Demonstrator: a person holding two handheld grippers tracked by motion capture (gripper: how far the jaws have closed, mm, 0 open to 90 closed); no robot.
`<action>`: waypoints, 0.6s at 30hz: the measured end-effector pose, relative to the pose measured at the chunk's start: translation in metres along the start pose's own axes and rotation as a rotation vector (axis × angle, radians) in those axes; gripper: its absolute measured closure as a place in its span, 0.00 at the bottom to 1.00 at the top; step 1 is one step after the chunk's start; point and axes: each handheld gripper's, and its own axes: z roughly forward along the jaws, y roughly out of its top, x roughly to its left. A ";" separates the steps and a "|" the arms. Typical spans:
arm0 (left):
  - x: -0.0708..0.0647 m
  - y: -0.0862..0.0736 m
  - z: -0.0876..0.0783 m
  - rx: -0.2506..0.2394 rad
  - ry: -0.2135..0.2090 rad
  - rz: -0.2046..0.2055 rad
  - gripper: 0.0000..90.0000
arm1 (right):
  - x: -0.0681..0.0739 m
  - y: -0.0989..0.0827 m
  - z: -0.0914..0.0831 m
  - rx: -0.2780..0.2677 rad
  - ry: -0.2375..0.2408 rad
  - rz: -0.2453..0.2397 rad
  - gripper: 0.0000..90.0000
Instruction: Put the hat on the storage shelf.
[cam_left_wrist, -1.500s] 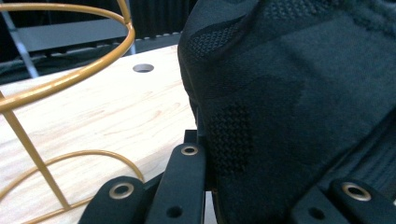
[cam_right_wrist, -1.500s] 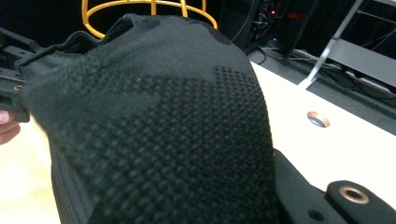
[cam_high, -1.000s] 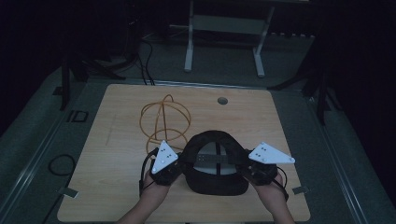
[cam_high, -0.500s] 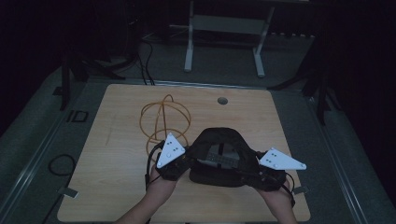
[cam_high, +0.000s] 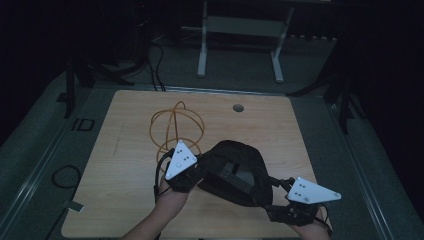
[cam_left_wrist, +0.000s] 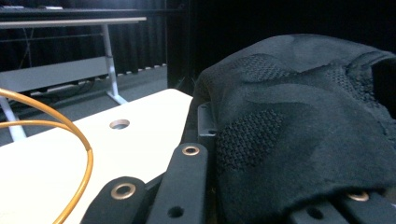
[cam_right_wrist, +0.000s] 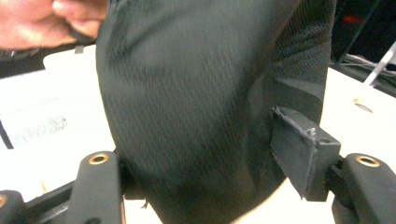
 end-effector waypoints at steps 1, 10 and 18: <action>0.000 0.000 -0.001 -0.001 0.002 -0.001 0.99 | 0.002 -0.003 -0.006 0.019 0.004 -0.018 0.37; 0.004 -0.001 -0.006 -0.022 -0.030 0.049 0.99 | -0.008 -0.013 -0.038 -0.030 0.019 -0.009 0.40; 0.020 -0.009 -0.013 -0.025 -0.172 0.060 0.99 | -0.026 0.006 -0.044 -0.056 -0.024 -0.091 0.48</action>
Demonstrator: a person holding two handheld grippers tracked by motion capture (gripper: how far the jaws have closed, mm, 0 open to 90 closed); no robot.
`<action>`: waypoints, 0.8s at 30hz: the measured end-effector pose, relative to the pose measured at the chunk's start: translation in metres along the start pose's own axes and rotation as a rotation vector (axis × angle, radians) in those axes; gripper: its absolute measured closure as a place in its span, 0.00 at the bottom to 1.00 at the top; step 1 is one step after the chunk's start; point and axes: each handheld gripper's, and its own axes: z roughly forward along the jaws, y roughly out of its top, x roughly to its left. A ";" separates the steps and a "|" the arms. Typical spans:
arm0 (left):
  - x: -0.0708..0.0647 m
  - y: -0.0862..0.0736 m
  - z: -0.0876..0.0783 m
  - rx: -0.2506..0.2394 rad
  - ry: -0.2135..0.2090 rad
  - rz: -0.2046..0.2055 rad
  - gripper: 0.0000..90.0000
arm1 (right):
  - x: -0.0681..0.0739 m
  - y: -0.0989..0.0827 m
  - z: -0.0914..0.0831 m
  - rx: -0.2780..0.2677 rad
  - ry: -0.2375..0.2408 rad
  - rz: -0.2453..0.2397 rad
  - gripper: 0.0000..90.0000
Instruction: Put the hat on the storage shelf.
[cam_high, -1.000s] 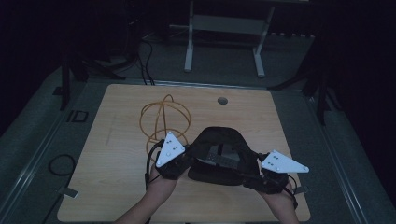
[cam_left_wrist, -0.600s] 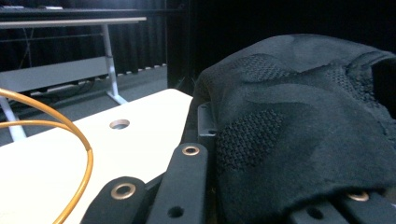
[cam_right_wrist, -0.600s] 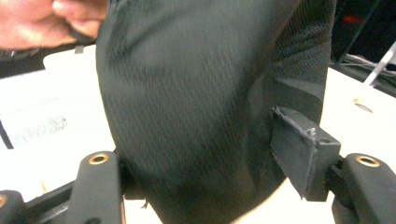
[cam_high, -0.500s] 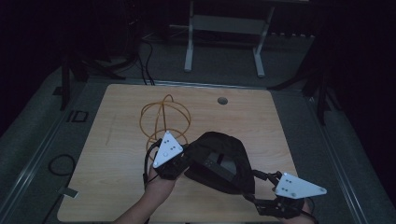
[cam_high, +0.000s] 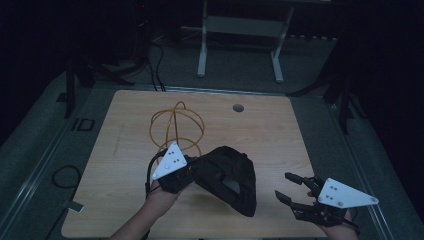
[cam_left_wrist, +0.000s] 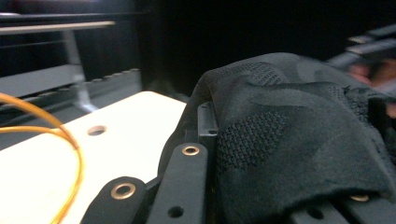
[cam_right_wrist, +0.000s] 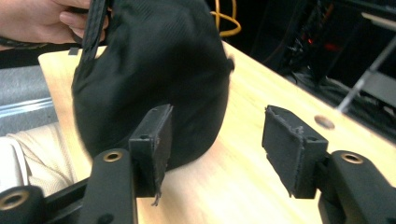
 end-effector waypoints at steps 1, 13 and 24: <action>0.002 -0.001 -0.002 -0.002 -0.018 0.005 0.99 | -0.001 0.007 0.004 -0.012 0.019 -0.032 0.49; 0.017 -0.003 -0.011 -0.041 -0.307 0.011 0.99 | 0.023 0.043 0.038 -0.035 0.231 -0.173 0.51; 0.013 0.003 -0.006 -0.045 -0.303 0.026 0.99 | 0.036 0.047 0.061 -0.008 0.241 -0.240 0.57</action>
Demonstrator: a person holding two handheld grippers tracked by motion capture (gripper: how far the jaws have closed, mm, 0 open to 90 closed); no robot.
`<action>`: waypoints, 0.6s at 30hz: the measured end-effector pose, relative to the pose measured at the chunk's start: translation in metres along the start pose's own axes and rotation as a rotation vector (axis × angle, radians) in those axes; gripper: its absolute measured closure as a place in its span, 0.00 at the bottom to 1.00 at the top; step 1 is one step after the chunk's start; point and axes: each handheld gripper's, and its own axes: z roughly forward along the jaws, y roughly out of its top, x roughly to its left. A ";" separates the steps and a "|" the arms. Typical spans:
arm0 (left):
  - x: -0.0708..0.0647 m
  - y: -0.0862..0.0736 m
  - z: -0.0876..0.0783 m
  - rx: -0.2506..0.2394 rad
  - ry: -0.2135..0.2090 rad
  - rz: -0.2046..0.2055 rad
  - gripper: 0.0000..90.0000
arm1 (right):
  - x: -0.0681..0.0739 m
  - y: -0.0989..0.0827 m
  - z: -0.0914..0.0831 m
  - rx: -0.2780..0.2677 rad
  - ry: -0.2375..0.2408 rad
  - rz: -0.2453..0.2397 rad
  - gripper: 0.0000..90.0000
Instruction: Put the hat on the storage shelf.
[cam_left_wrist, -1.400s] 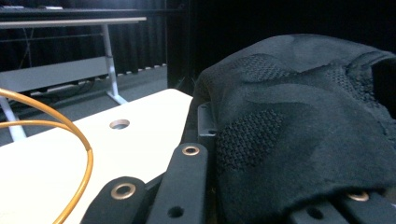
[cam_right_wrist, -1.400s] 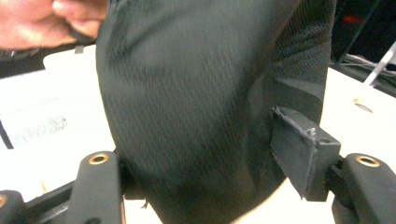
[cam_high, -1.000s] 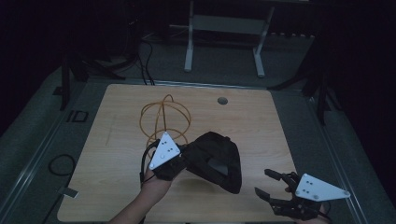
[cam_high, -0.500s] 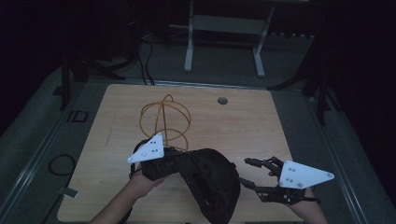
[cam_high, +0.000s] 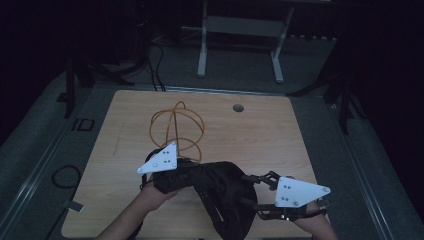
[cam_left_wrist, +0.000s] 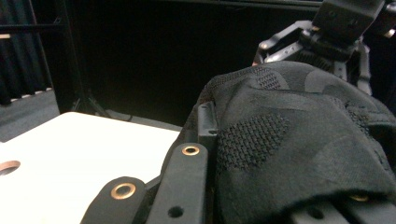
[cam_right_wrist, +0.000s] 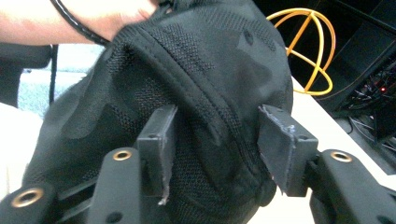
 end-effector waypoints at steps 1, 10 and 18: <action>0.001 0.001 0.000 -0.006 0.002 -0.006 0.99 | 0.000 0.000 0.001 0.001 -0.008 -0.008 0.61; 0.004 0.000 0.002 0.009 0.029 -0.011 0.99 | 0.000 -0.003 0.002 0.015 -0.048 -0.021 0.96; 0.003 0.000 0.006 0.060 0.068 0.016 0.98 | -0.003 -0.007 -0.003 -0.013 -0.051 0.017 0.98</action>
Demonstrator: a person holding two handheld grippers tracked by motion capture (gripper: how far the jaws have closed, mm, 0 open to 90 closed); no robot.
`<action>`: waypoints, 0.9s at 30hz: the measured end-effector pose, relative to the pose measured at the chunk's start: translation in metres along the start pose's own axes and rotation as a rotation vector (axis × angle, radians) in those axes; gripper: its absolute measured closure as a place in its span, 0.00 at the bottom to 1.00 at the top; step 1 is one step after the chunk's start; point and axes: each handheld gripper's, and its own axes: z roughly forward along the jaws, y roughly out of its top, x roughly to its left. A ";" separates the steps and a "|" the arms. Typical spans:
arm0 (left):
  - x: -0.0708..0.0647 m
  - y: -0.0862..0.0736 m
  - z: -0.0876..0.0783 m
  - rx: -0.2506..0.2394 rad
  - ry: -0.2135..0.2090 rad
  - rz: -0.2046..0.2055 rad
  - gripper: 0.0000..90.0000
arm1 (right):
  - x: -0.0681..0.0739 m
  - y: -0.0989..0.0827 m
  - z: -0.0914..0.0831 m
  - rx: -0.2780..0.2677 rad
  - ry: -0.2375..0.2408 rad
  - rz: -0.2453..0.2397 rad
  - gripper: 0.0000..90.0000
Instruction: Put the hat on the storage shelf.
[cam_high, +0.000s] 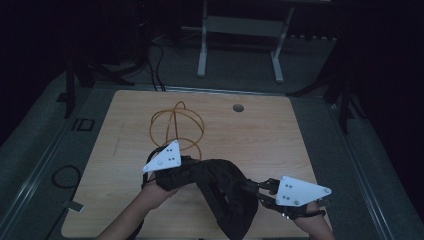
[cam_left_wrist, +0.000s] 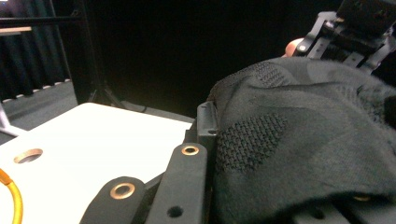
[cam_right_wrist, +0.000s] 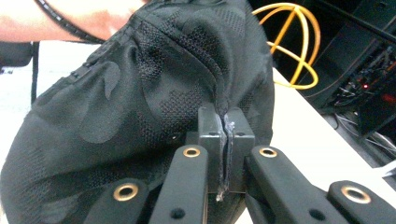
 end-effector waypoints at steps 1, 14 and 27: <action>0.000 0.000 0.000 0.003 0.005 0.006 0.97 | -0.002 0.000 -0.003 -0.010 -0.007 0.013 0.98; -0.007 0.001 -0.013 0.018 0.186 0.082 0.76 | -0.012 0.000 -0.018 -0.041 -0.068 0.070 0.98; 0.001 -0.037 -0.054 0.045 0.273 0.034 0.52 | -0.045 0.005 -0.032 -0.088 -0.252 0.206 0.98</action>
